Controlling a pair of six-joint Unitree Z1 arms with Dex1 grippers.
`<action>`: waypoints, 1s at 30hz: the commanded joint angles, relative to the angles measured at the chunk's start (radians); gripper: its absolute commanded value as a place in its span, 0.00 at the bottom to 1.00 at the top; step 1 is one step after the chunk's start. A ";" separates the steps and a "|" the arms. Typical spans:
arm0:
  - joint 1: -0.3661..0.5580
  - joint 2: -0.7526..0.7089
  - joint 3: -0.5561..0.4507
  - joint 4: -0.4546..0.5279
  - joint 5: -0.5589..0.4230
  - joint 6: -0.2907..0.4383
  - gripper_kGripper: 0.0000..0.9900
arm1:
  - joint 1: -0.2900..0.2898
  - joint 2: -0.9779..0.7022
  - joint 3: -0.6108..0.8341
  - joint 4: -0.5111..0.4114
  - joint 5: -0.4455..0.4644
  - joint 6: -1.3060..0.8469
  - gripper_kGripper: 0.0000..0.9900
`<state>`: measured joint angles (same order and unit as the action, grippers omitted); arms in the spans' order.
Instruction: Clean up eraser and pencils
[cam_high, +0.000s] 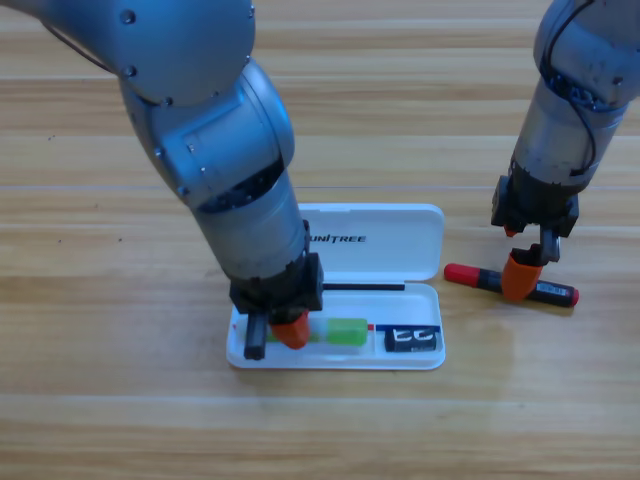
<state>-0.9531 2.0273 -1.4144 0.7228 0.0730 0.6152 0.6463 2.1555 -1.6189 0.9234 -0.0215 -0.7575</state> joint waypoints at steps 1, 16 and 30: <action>0.014 0.048 -0.006 -0.013 0.017 0.006 0.08 | -0.031 0.101 0.005 -0.014 0.021 -0.019 0.84; 0.020 0.047 -0.003 -0.014 0.025 0.006 0.16 | -0.031 0.141 0.019 -0.012 0.037 -0.051 0.23; 0.020 0.040 0.005 -0.014 0.036 -0.003 1.00 | -0.031 0.040 0.063 0.017 0.028 -0.057 0.00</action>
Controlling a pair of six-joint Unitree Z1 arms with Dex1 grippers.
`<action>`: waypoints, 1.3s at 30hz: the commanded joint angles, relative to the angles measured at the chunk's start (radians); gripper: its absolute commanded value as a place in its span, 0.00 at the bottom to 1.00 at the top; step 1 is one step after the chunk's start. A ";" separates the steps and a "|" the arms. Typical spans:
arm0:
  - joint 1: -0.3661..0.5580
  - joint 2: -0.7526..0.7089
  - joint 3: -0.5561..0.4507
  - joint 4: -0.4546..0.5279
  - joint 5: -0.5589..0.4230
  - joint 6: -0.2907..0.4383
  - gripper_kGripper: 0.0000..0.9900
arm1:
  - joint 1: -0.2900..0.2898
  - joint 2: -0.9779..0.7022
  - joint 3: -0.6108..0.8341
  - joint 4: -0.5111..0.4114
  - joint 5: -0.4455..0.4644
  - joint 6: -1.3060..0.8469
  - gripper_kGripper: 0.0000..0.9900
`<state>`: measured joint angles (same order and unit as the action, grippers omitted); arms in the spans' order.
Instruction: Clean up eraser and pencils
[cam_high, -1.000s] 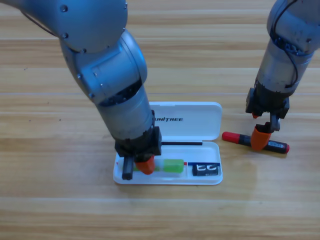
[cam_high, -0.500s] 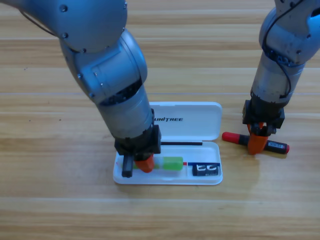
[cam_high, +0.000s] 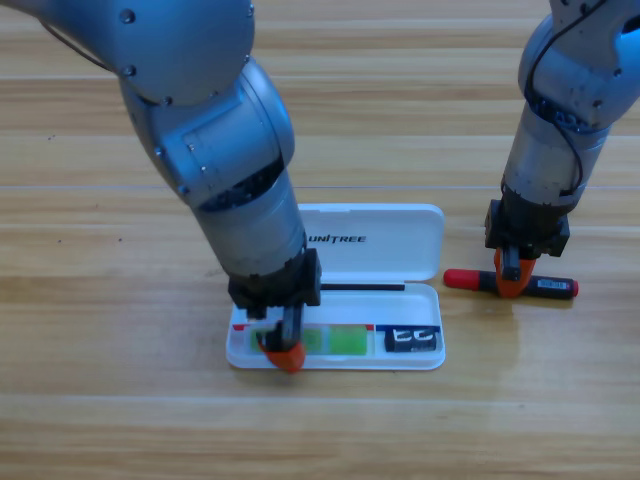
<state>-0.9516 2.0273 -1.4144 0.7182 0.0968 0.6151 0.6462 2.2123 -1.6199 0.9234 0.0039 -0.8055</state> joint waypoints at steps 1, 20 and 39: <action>0.019 0.037 0.005 -0.009 0.014 -0.003 1.00 | -0.031 -0.046 0.067 0.040 0.002 -0.009 0.00; 0.074 -0.361 0.026 0.196 0.020 -0.055 1.00 | 0.175 -0.264 -0.023 0.293 0.076 0.034 0.00; 0.451 -0.544 0.147 0.165 -0.045 -0.011 1.00 | 0.293 0.073 -0.456 0.342 0.067 0.080 0.00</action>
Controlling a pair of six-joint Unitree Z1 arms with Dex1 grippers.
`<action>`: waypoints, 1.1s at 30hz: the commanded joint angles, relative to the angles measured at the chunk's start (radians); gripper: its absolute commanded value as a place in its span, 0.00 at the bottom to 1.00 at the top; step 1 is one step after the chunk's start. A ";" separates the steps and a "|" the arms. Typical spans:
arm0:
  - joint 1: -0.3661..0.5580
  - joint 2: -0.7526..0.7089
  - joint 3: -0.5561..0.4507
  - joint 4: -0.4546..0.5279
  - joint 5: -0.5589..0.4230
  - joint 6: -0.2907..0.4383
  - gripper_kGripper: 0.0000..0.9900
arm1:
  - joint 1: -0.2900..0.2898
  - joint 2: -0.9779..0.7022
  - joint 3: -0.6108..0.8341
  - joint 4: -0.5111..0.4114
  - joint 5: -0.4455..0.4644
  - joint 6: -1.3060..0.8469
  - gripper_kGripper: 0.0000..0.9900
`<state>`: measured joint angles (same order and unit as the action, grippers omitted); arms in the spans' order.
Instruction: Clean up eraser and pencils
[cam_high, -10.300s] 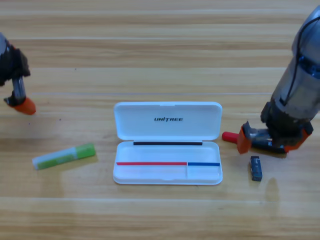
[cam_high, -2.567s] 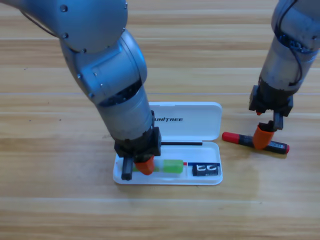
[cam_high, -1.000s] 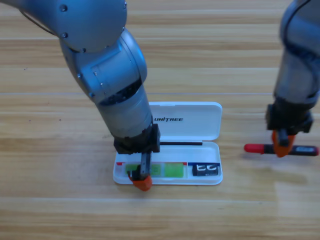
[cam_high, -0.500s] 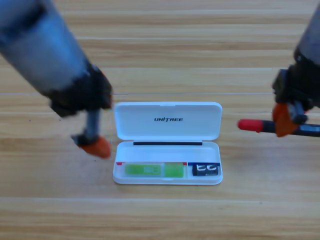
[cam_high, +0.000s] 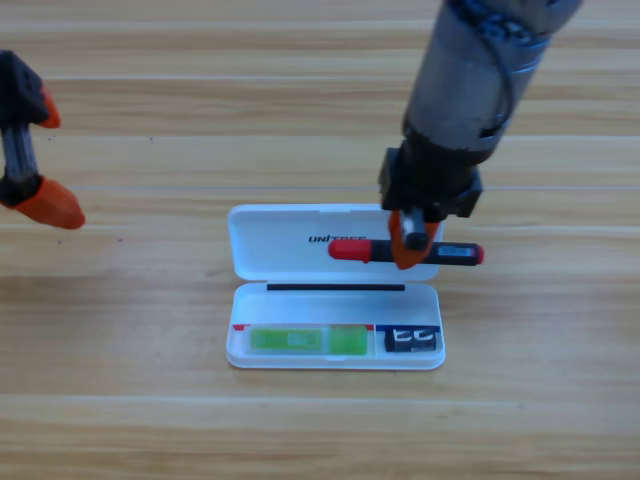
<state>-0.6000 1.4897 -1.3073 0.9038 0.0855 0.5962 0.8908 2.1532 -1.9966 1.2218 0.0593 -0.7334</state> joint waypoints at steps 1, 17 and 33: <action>0.106 -0.005 0.042 -0.022 -0.033 0.008 1.00 | 0.053 0.143 -0.096 0.047 0.011 0.008 0.00; 0.163 -0.025 0.181 -0.157 -0.062 0.008 1.00 | 0.076 0.274 -0.225 0.058 -0.035 0.017 0.00; 0.178 -0.071 0.197 -0.157 -0.070 0.014 1.00 | 0.066 0.307 -0.246 0.058 -0.050 0.014 0.00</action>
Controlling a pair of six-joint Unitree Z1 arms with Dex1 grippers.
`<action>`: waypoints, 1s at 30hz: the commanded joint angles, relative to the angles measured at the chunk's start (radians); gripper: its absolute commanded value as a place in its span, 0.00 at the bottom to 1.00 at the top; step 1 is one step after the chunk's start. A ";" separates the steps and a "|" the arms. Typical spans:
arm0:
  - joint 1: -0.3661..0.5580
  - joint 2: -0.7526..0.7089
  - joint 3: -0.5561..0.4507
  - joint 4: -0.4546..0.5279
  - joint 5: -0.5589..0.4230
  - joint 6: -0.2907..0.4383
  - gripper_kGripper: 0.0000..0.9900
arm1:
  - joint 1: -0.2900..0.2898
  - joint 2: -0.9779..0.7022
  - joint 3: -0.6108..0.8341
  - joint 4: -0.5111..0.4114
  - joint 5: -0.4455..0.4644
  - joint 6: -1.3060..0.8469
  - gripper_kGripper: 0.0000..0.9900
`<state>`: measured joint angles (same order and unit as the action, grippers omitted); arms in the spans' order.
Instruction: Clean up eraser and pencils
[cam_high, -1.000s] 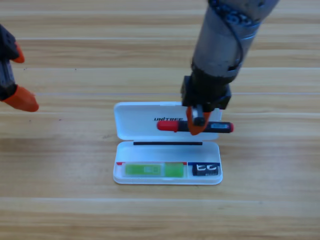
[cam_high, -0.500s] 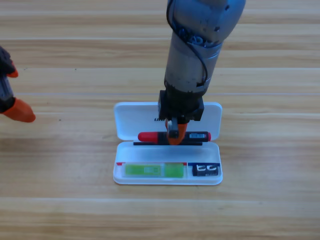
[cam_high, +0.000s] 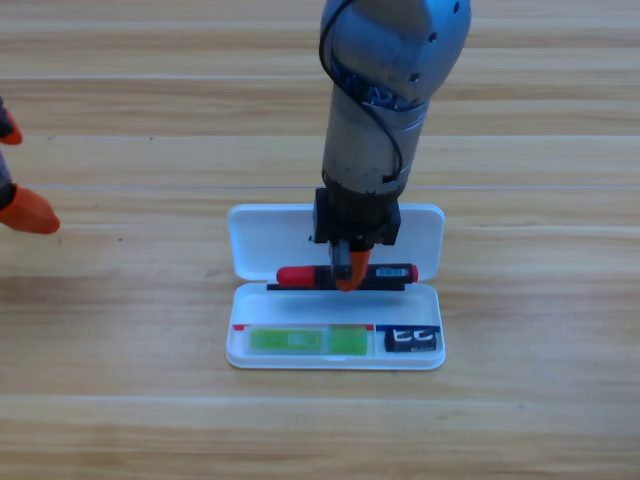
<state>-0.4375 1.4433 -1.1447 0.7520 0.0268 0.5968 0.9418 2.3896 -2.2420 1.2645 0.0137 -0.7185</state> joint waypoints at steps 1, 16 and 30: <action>0.016 -0.024 0.037 -0.005 -0.011 0.014 1.00 | 0.015 0.071 -0.001 0.015 -0.004 -0.001 0.00; 0.016 -0.024 0.060 -0.026 -0.011 0.021 1.00 | 0.012 0.082 -0.001 0.015 -0.004 0.002 0.32; 0.016 -0.017 0.063 -0.040 -0.010 0.023 1.00 | 0.037 -0.104 0.117 0.041 0.042 0.011 0.63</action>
<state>-0.4371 1.4250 -1.1106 0.7228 0.0266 0.6127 0.9418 2.3956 -2.2327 1.2886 0.0127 -0.7127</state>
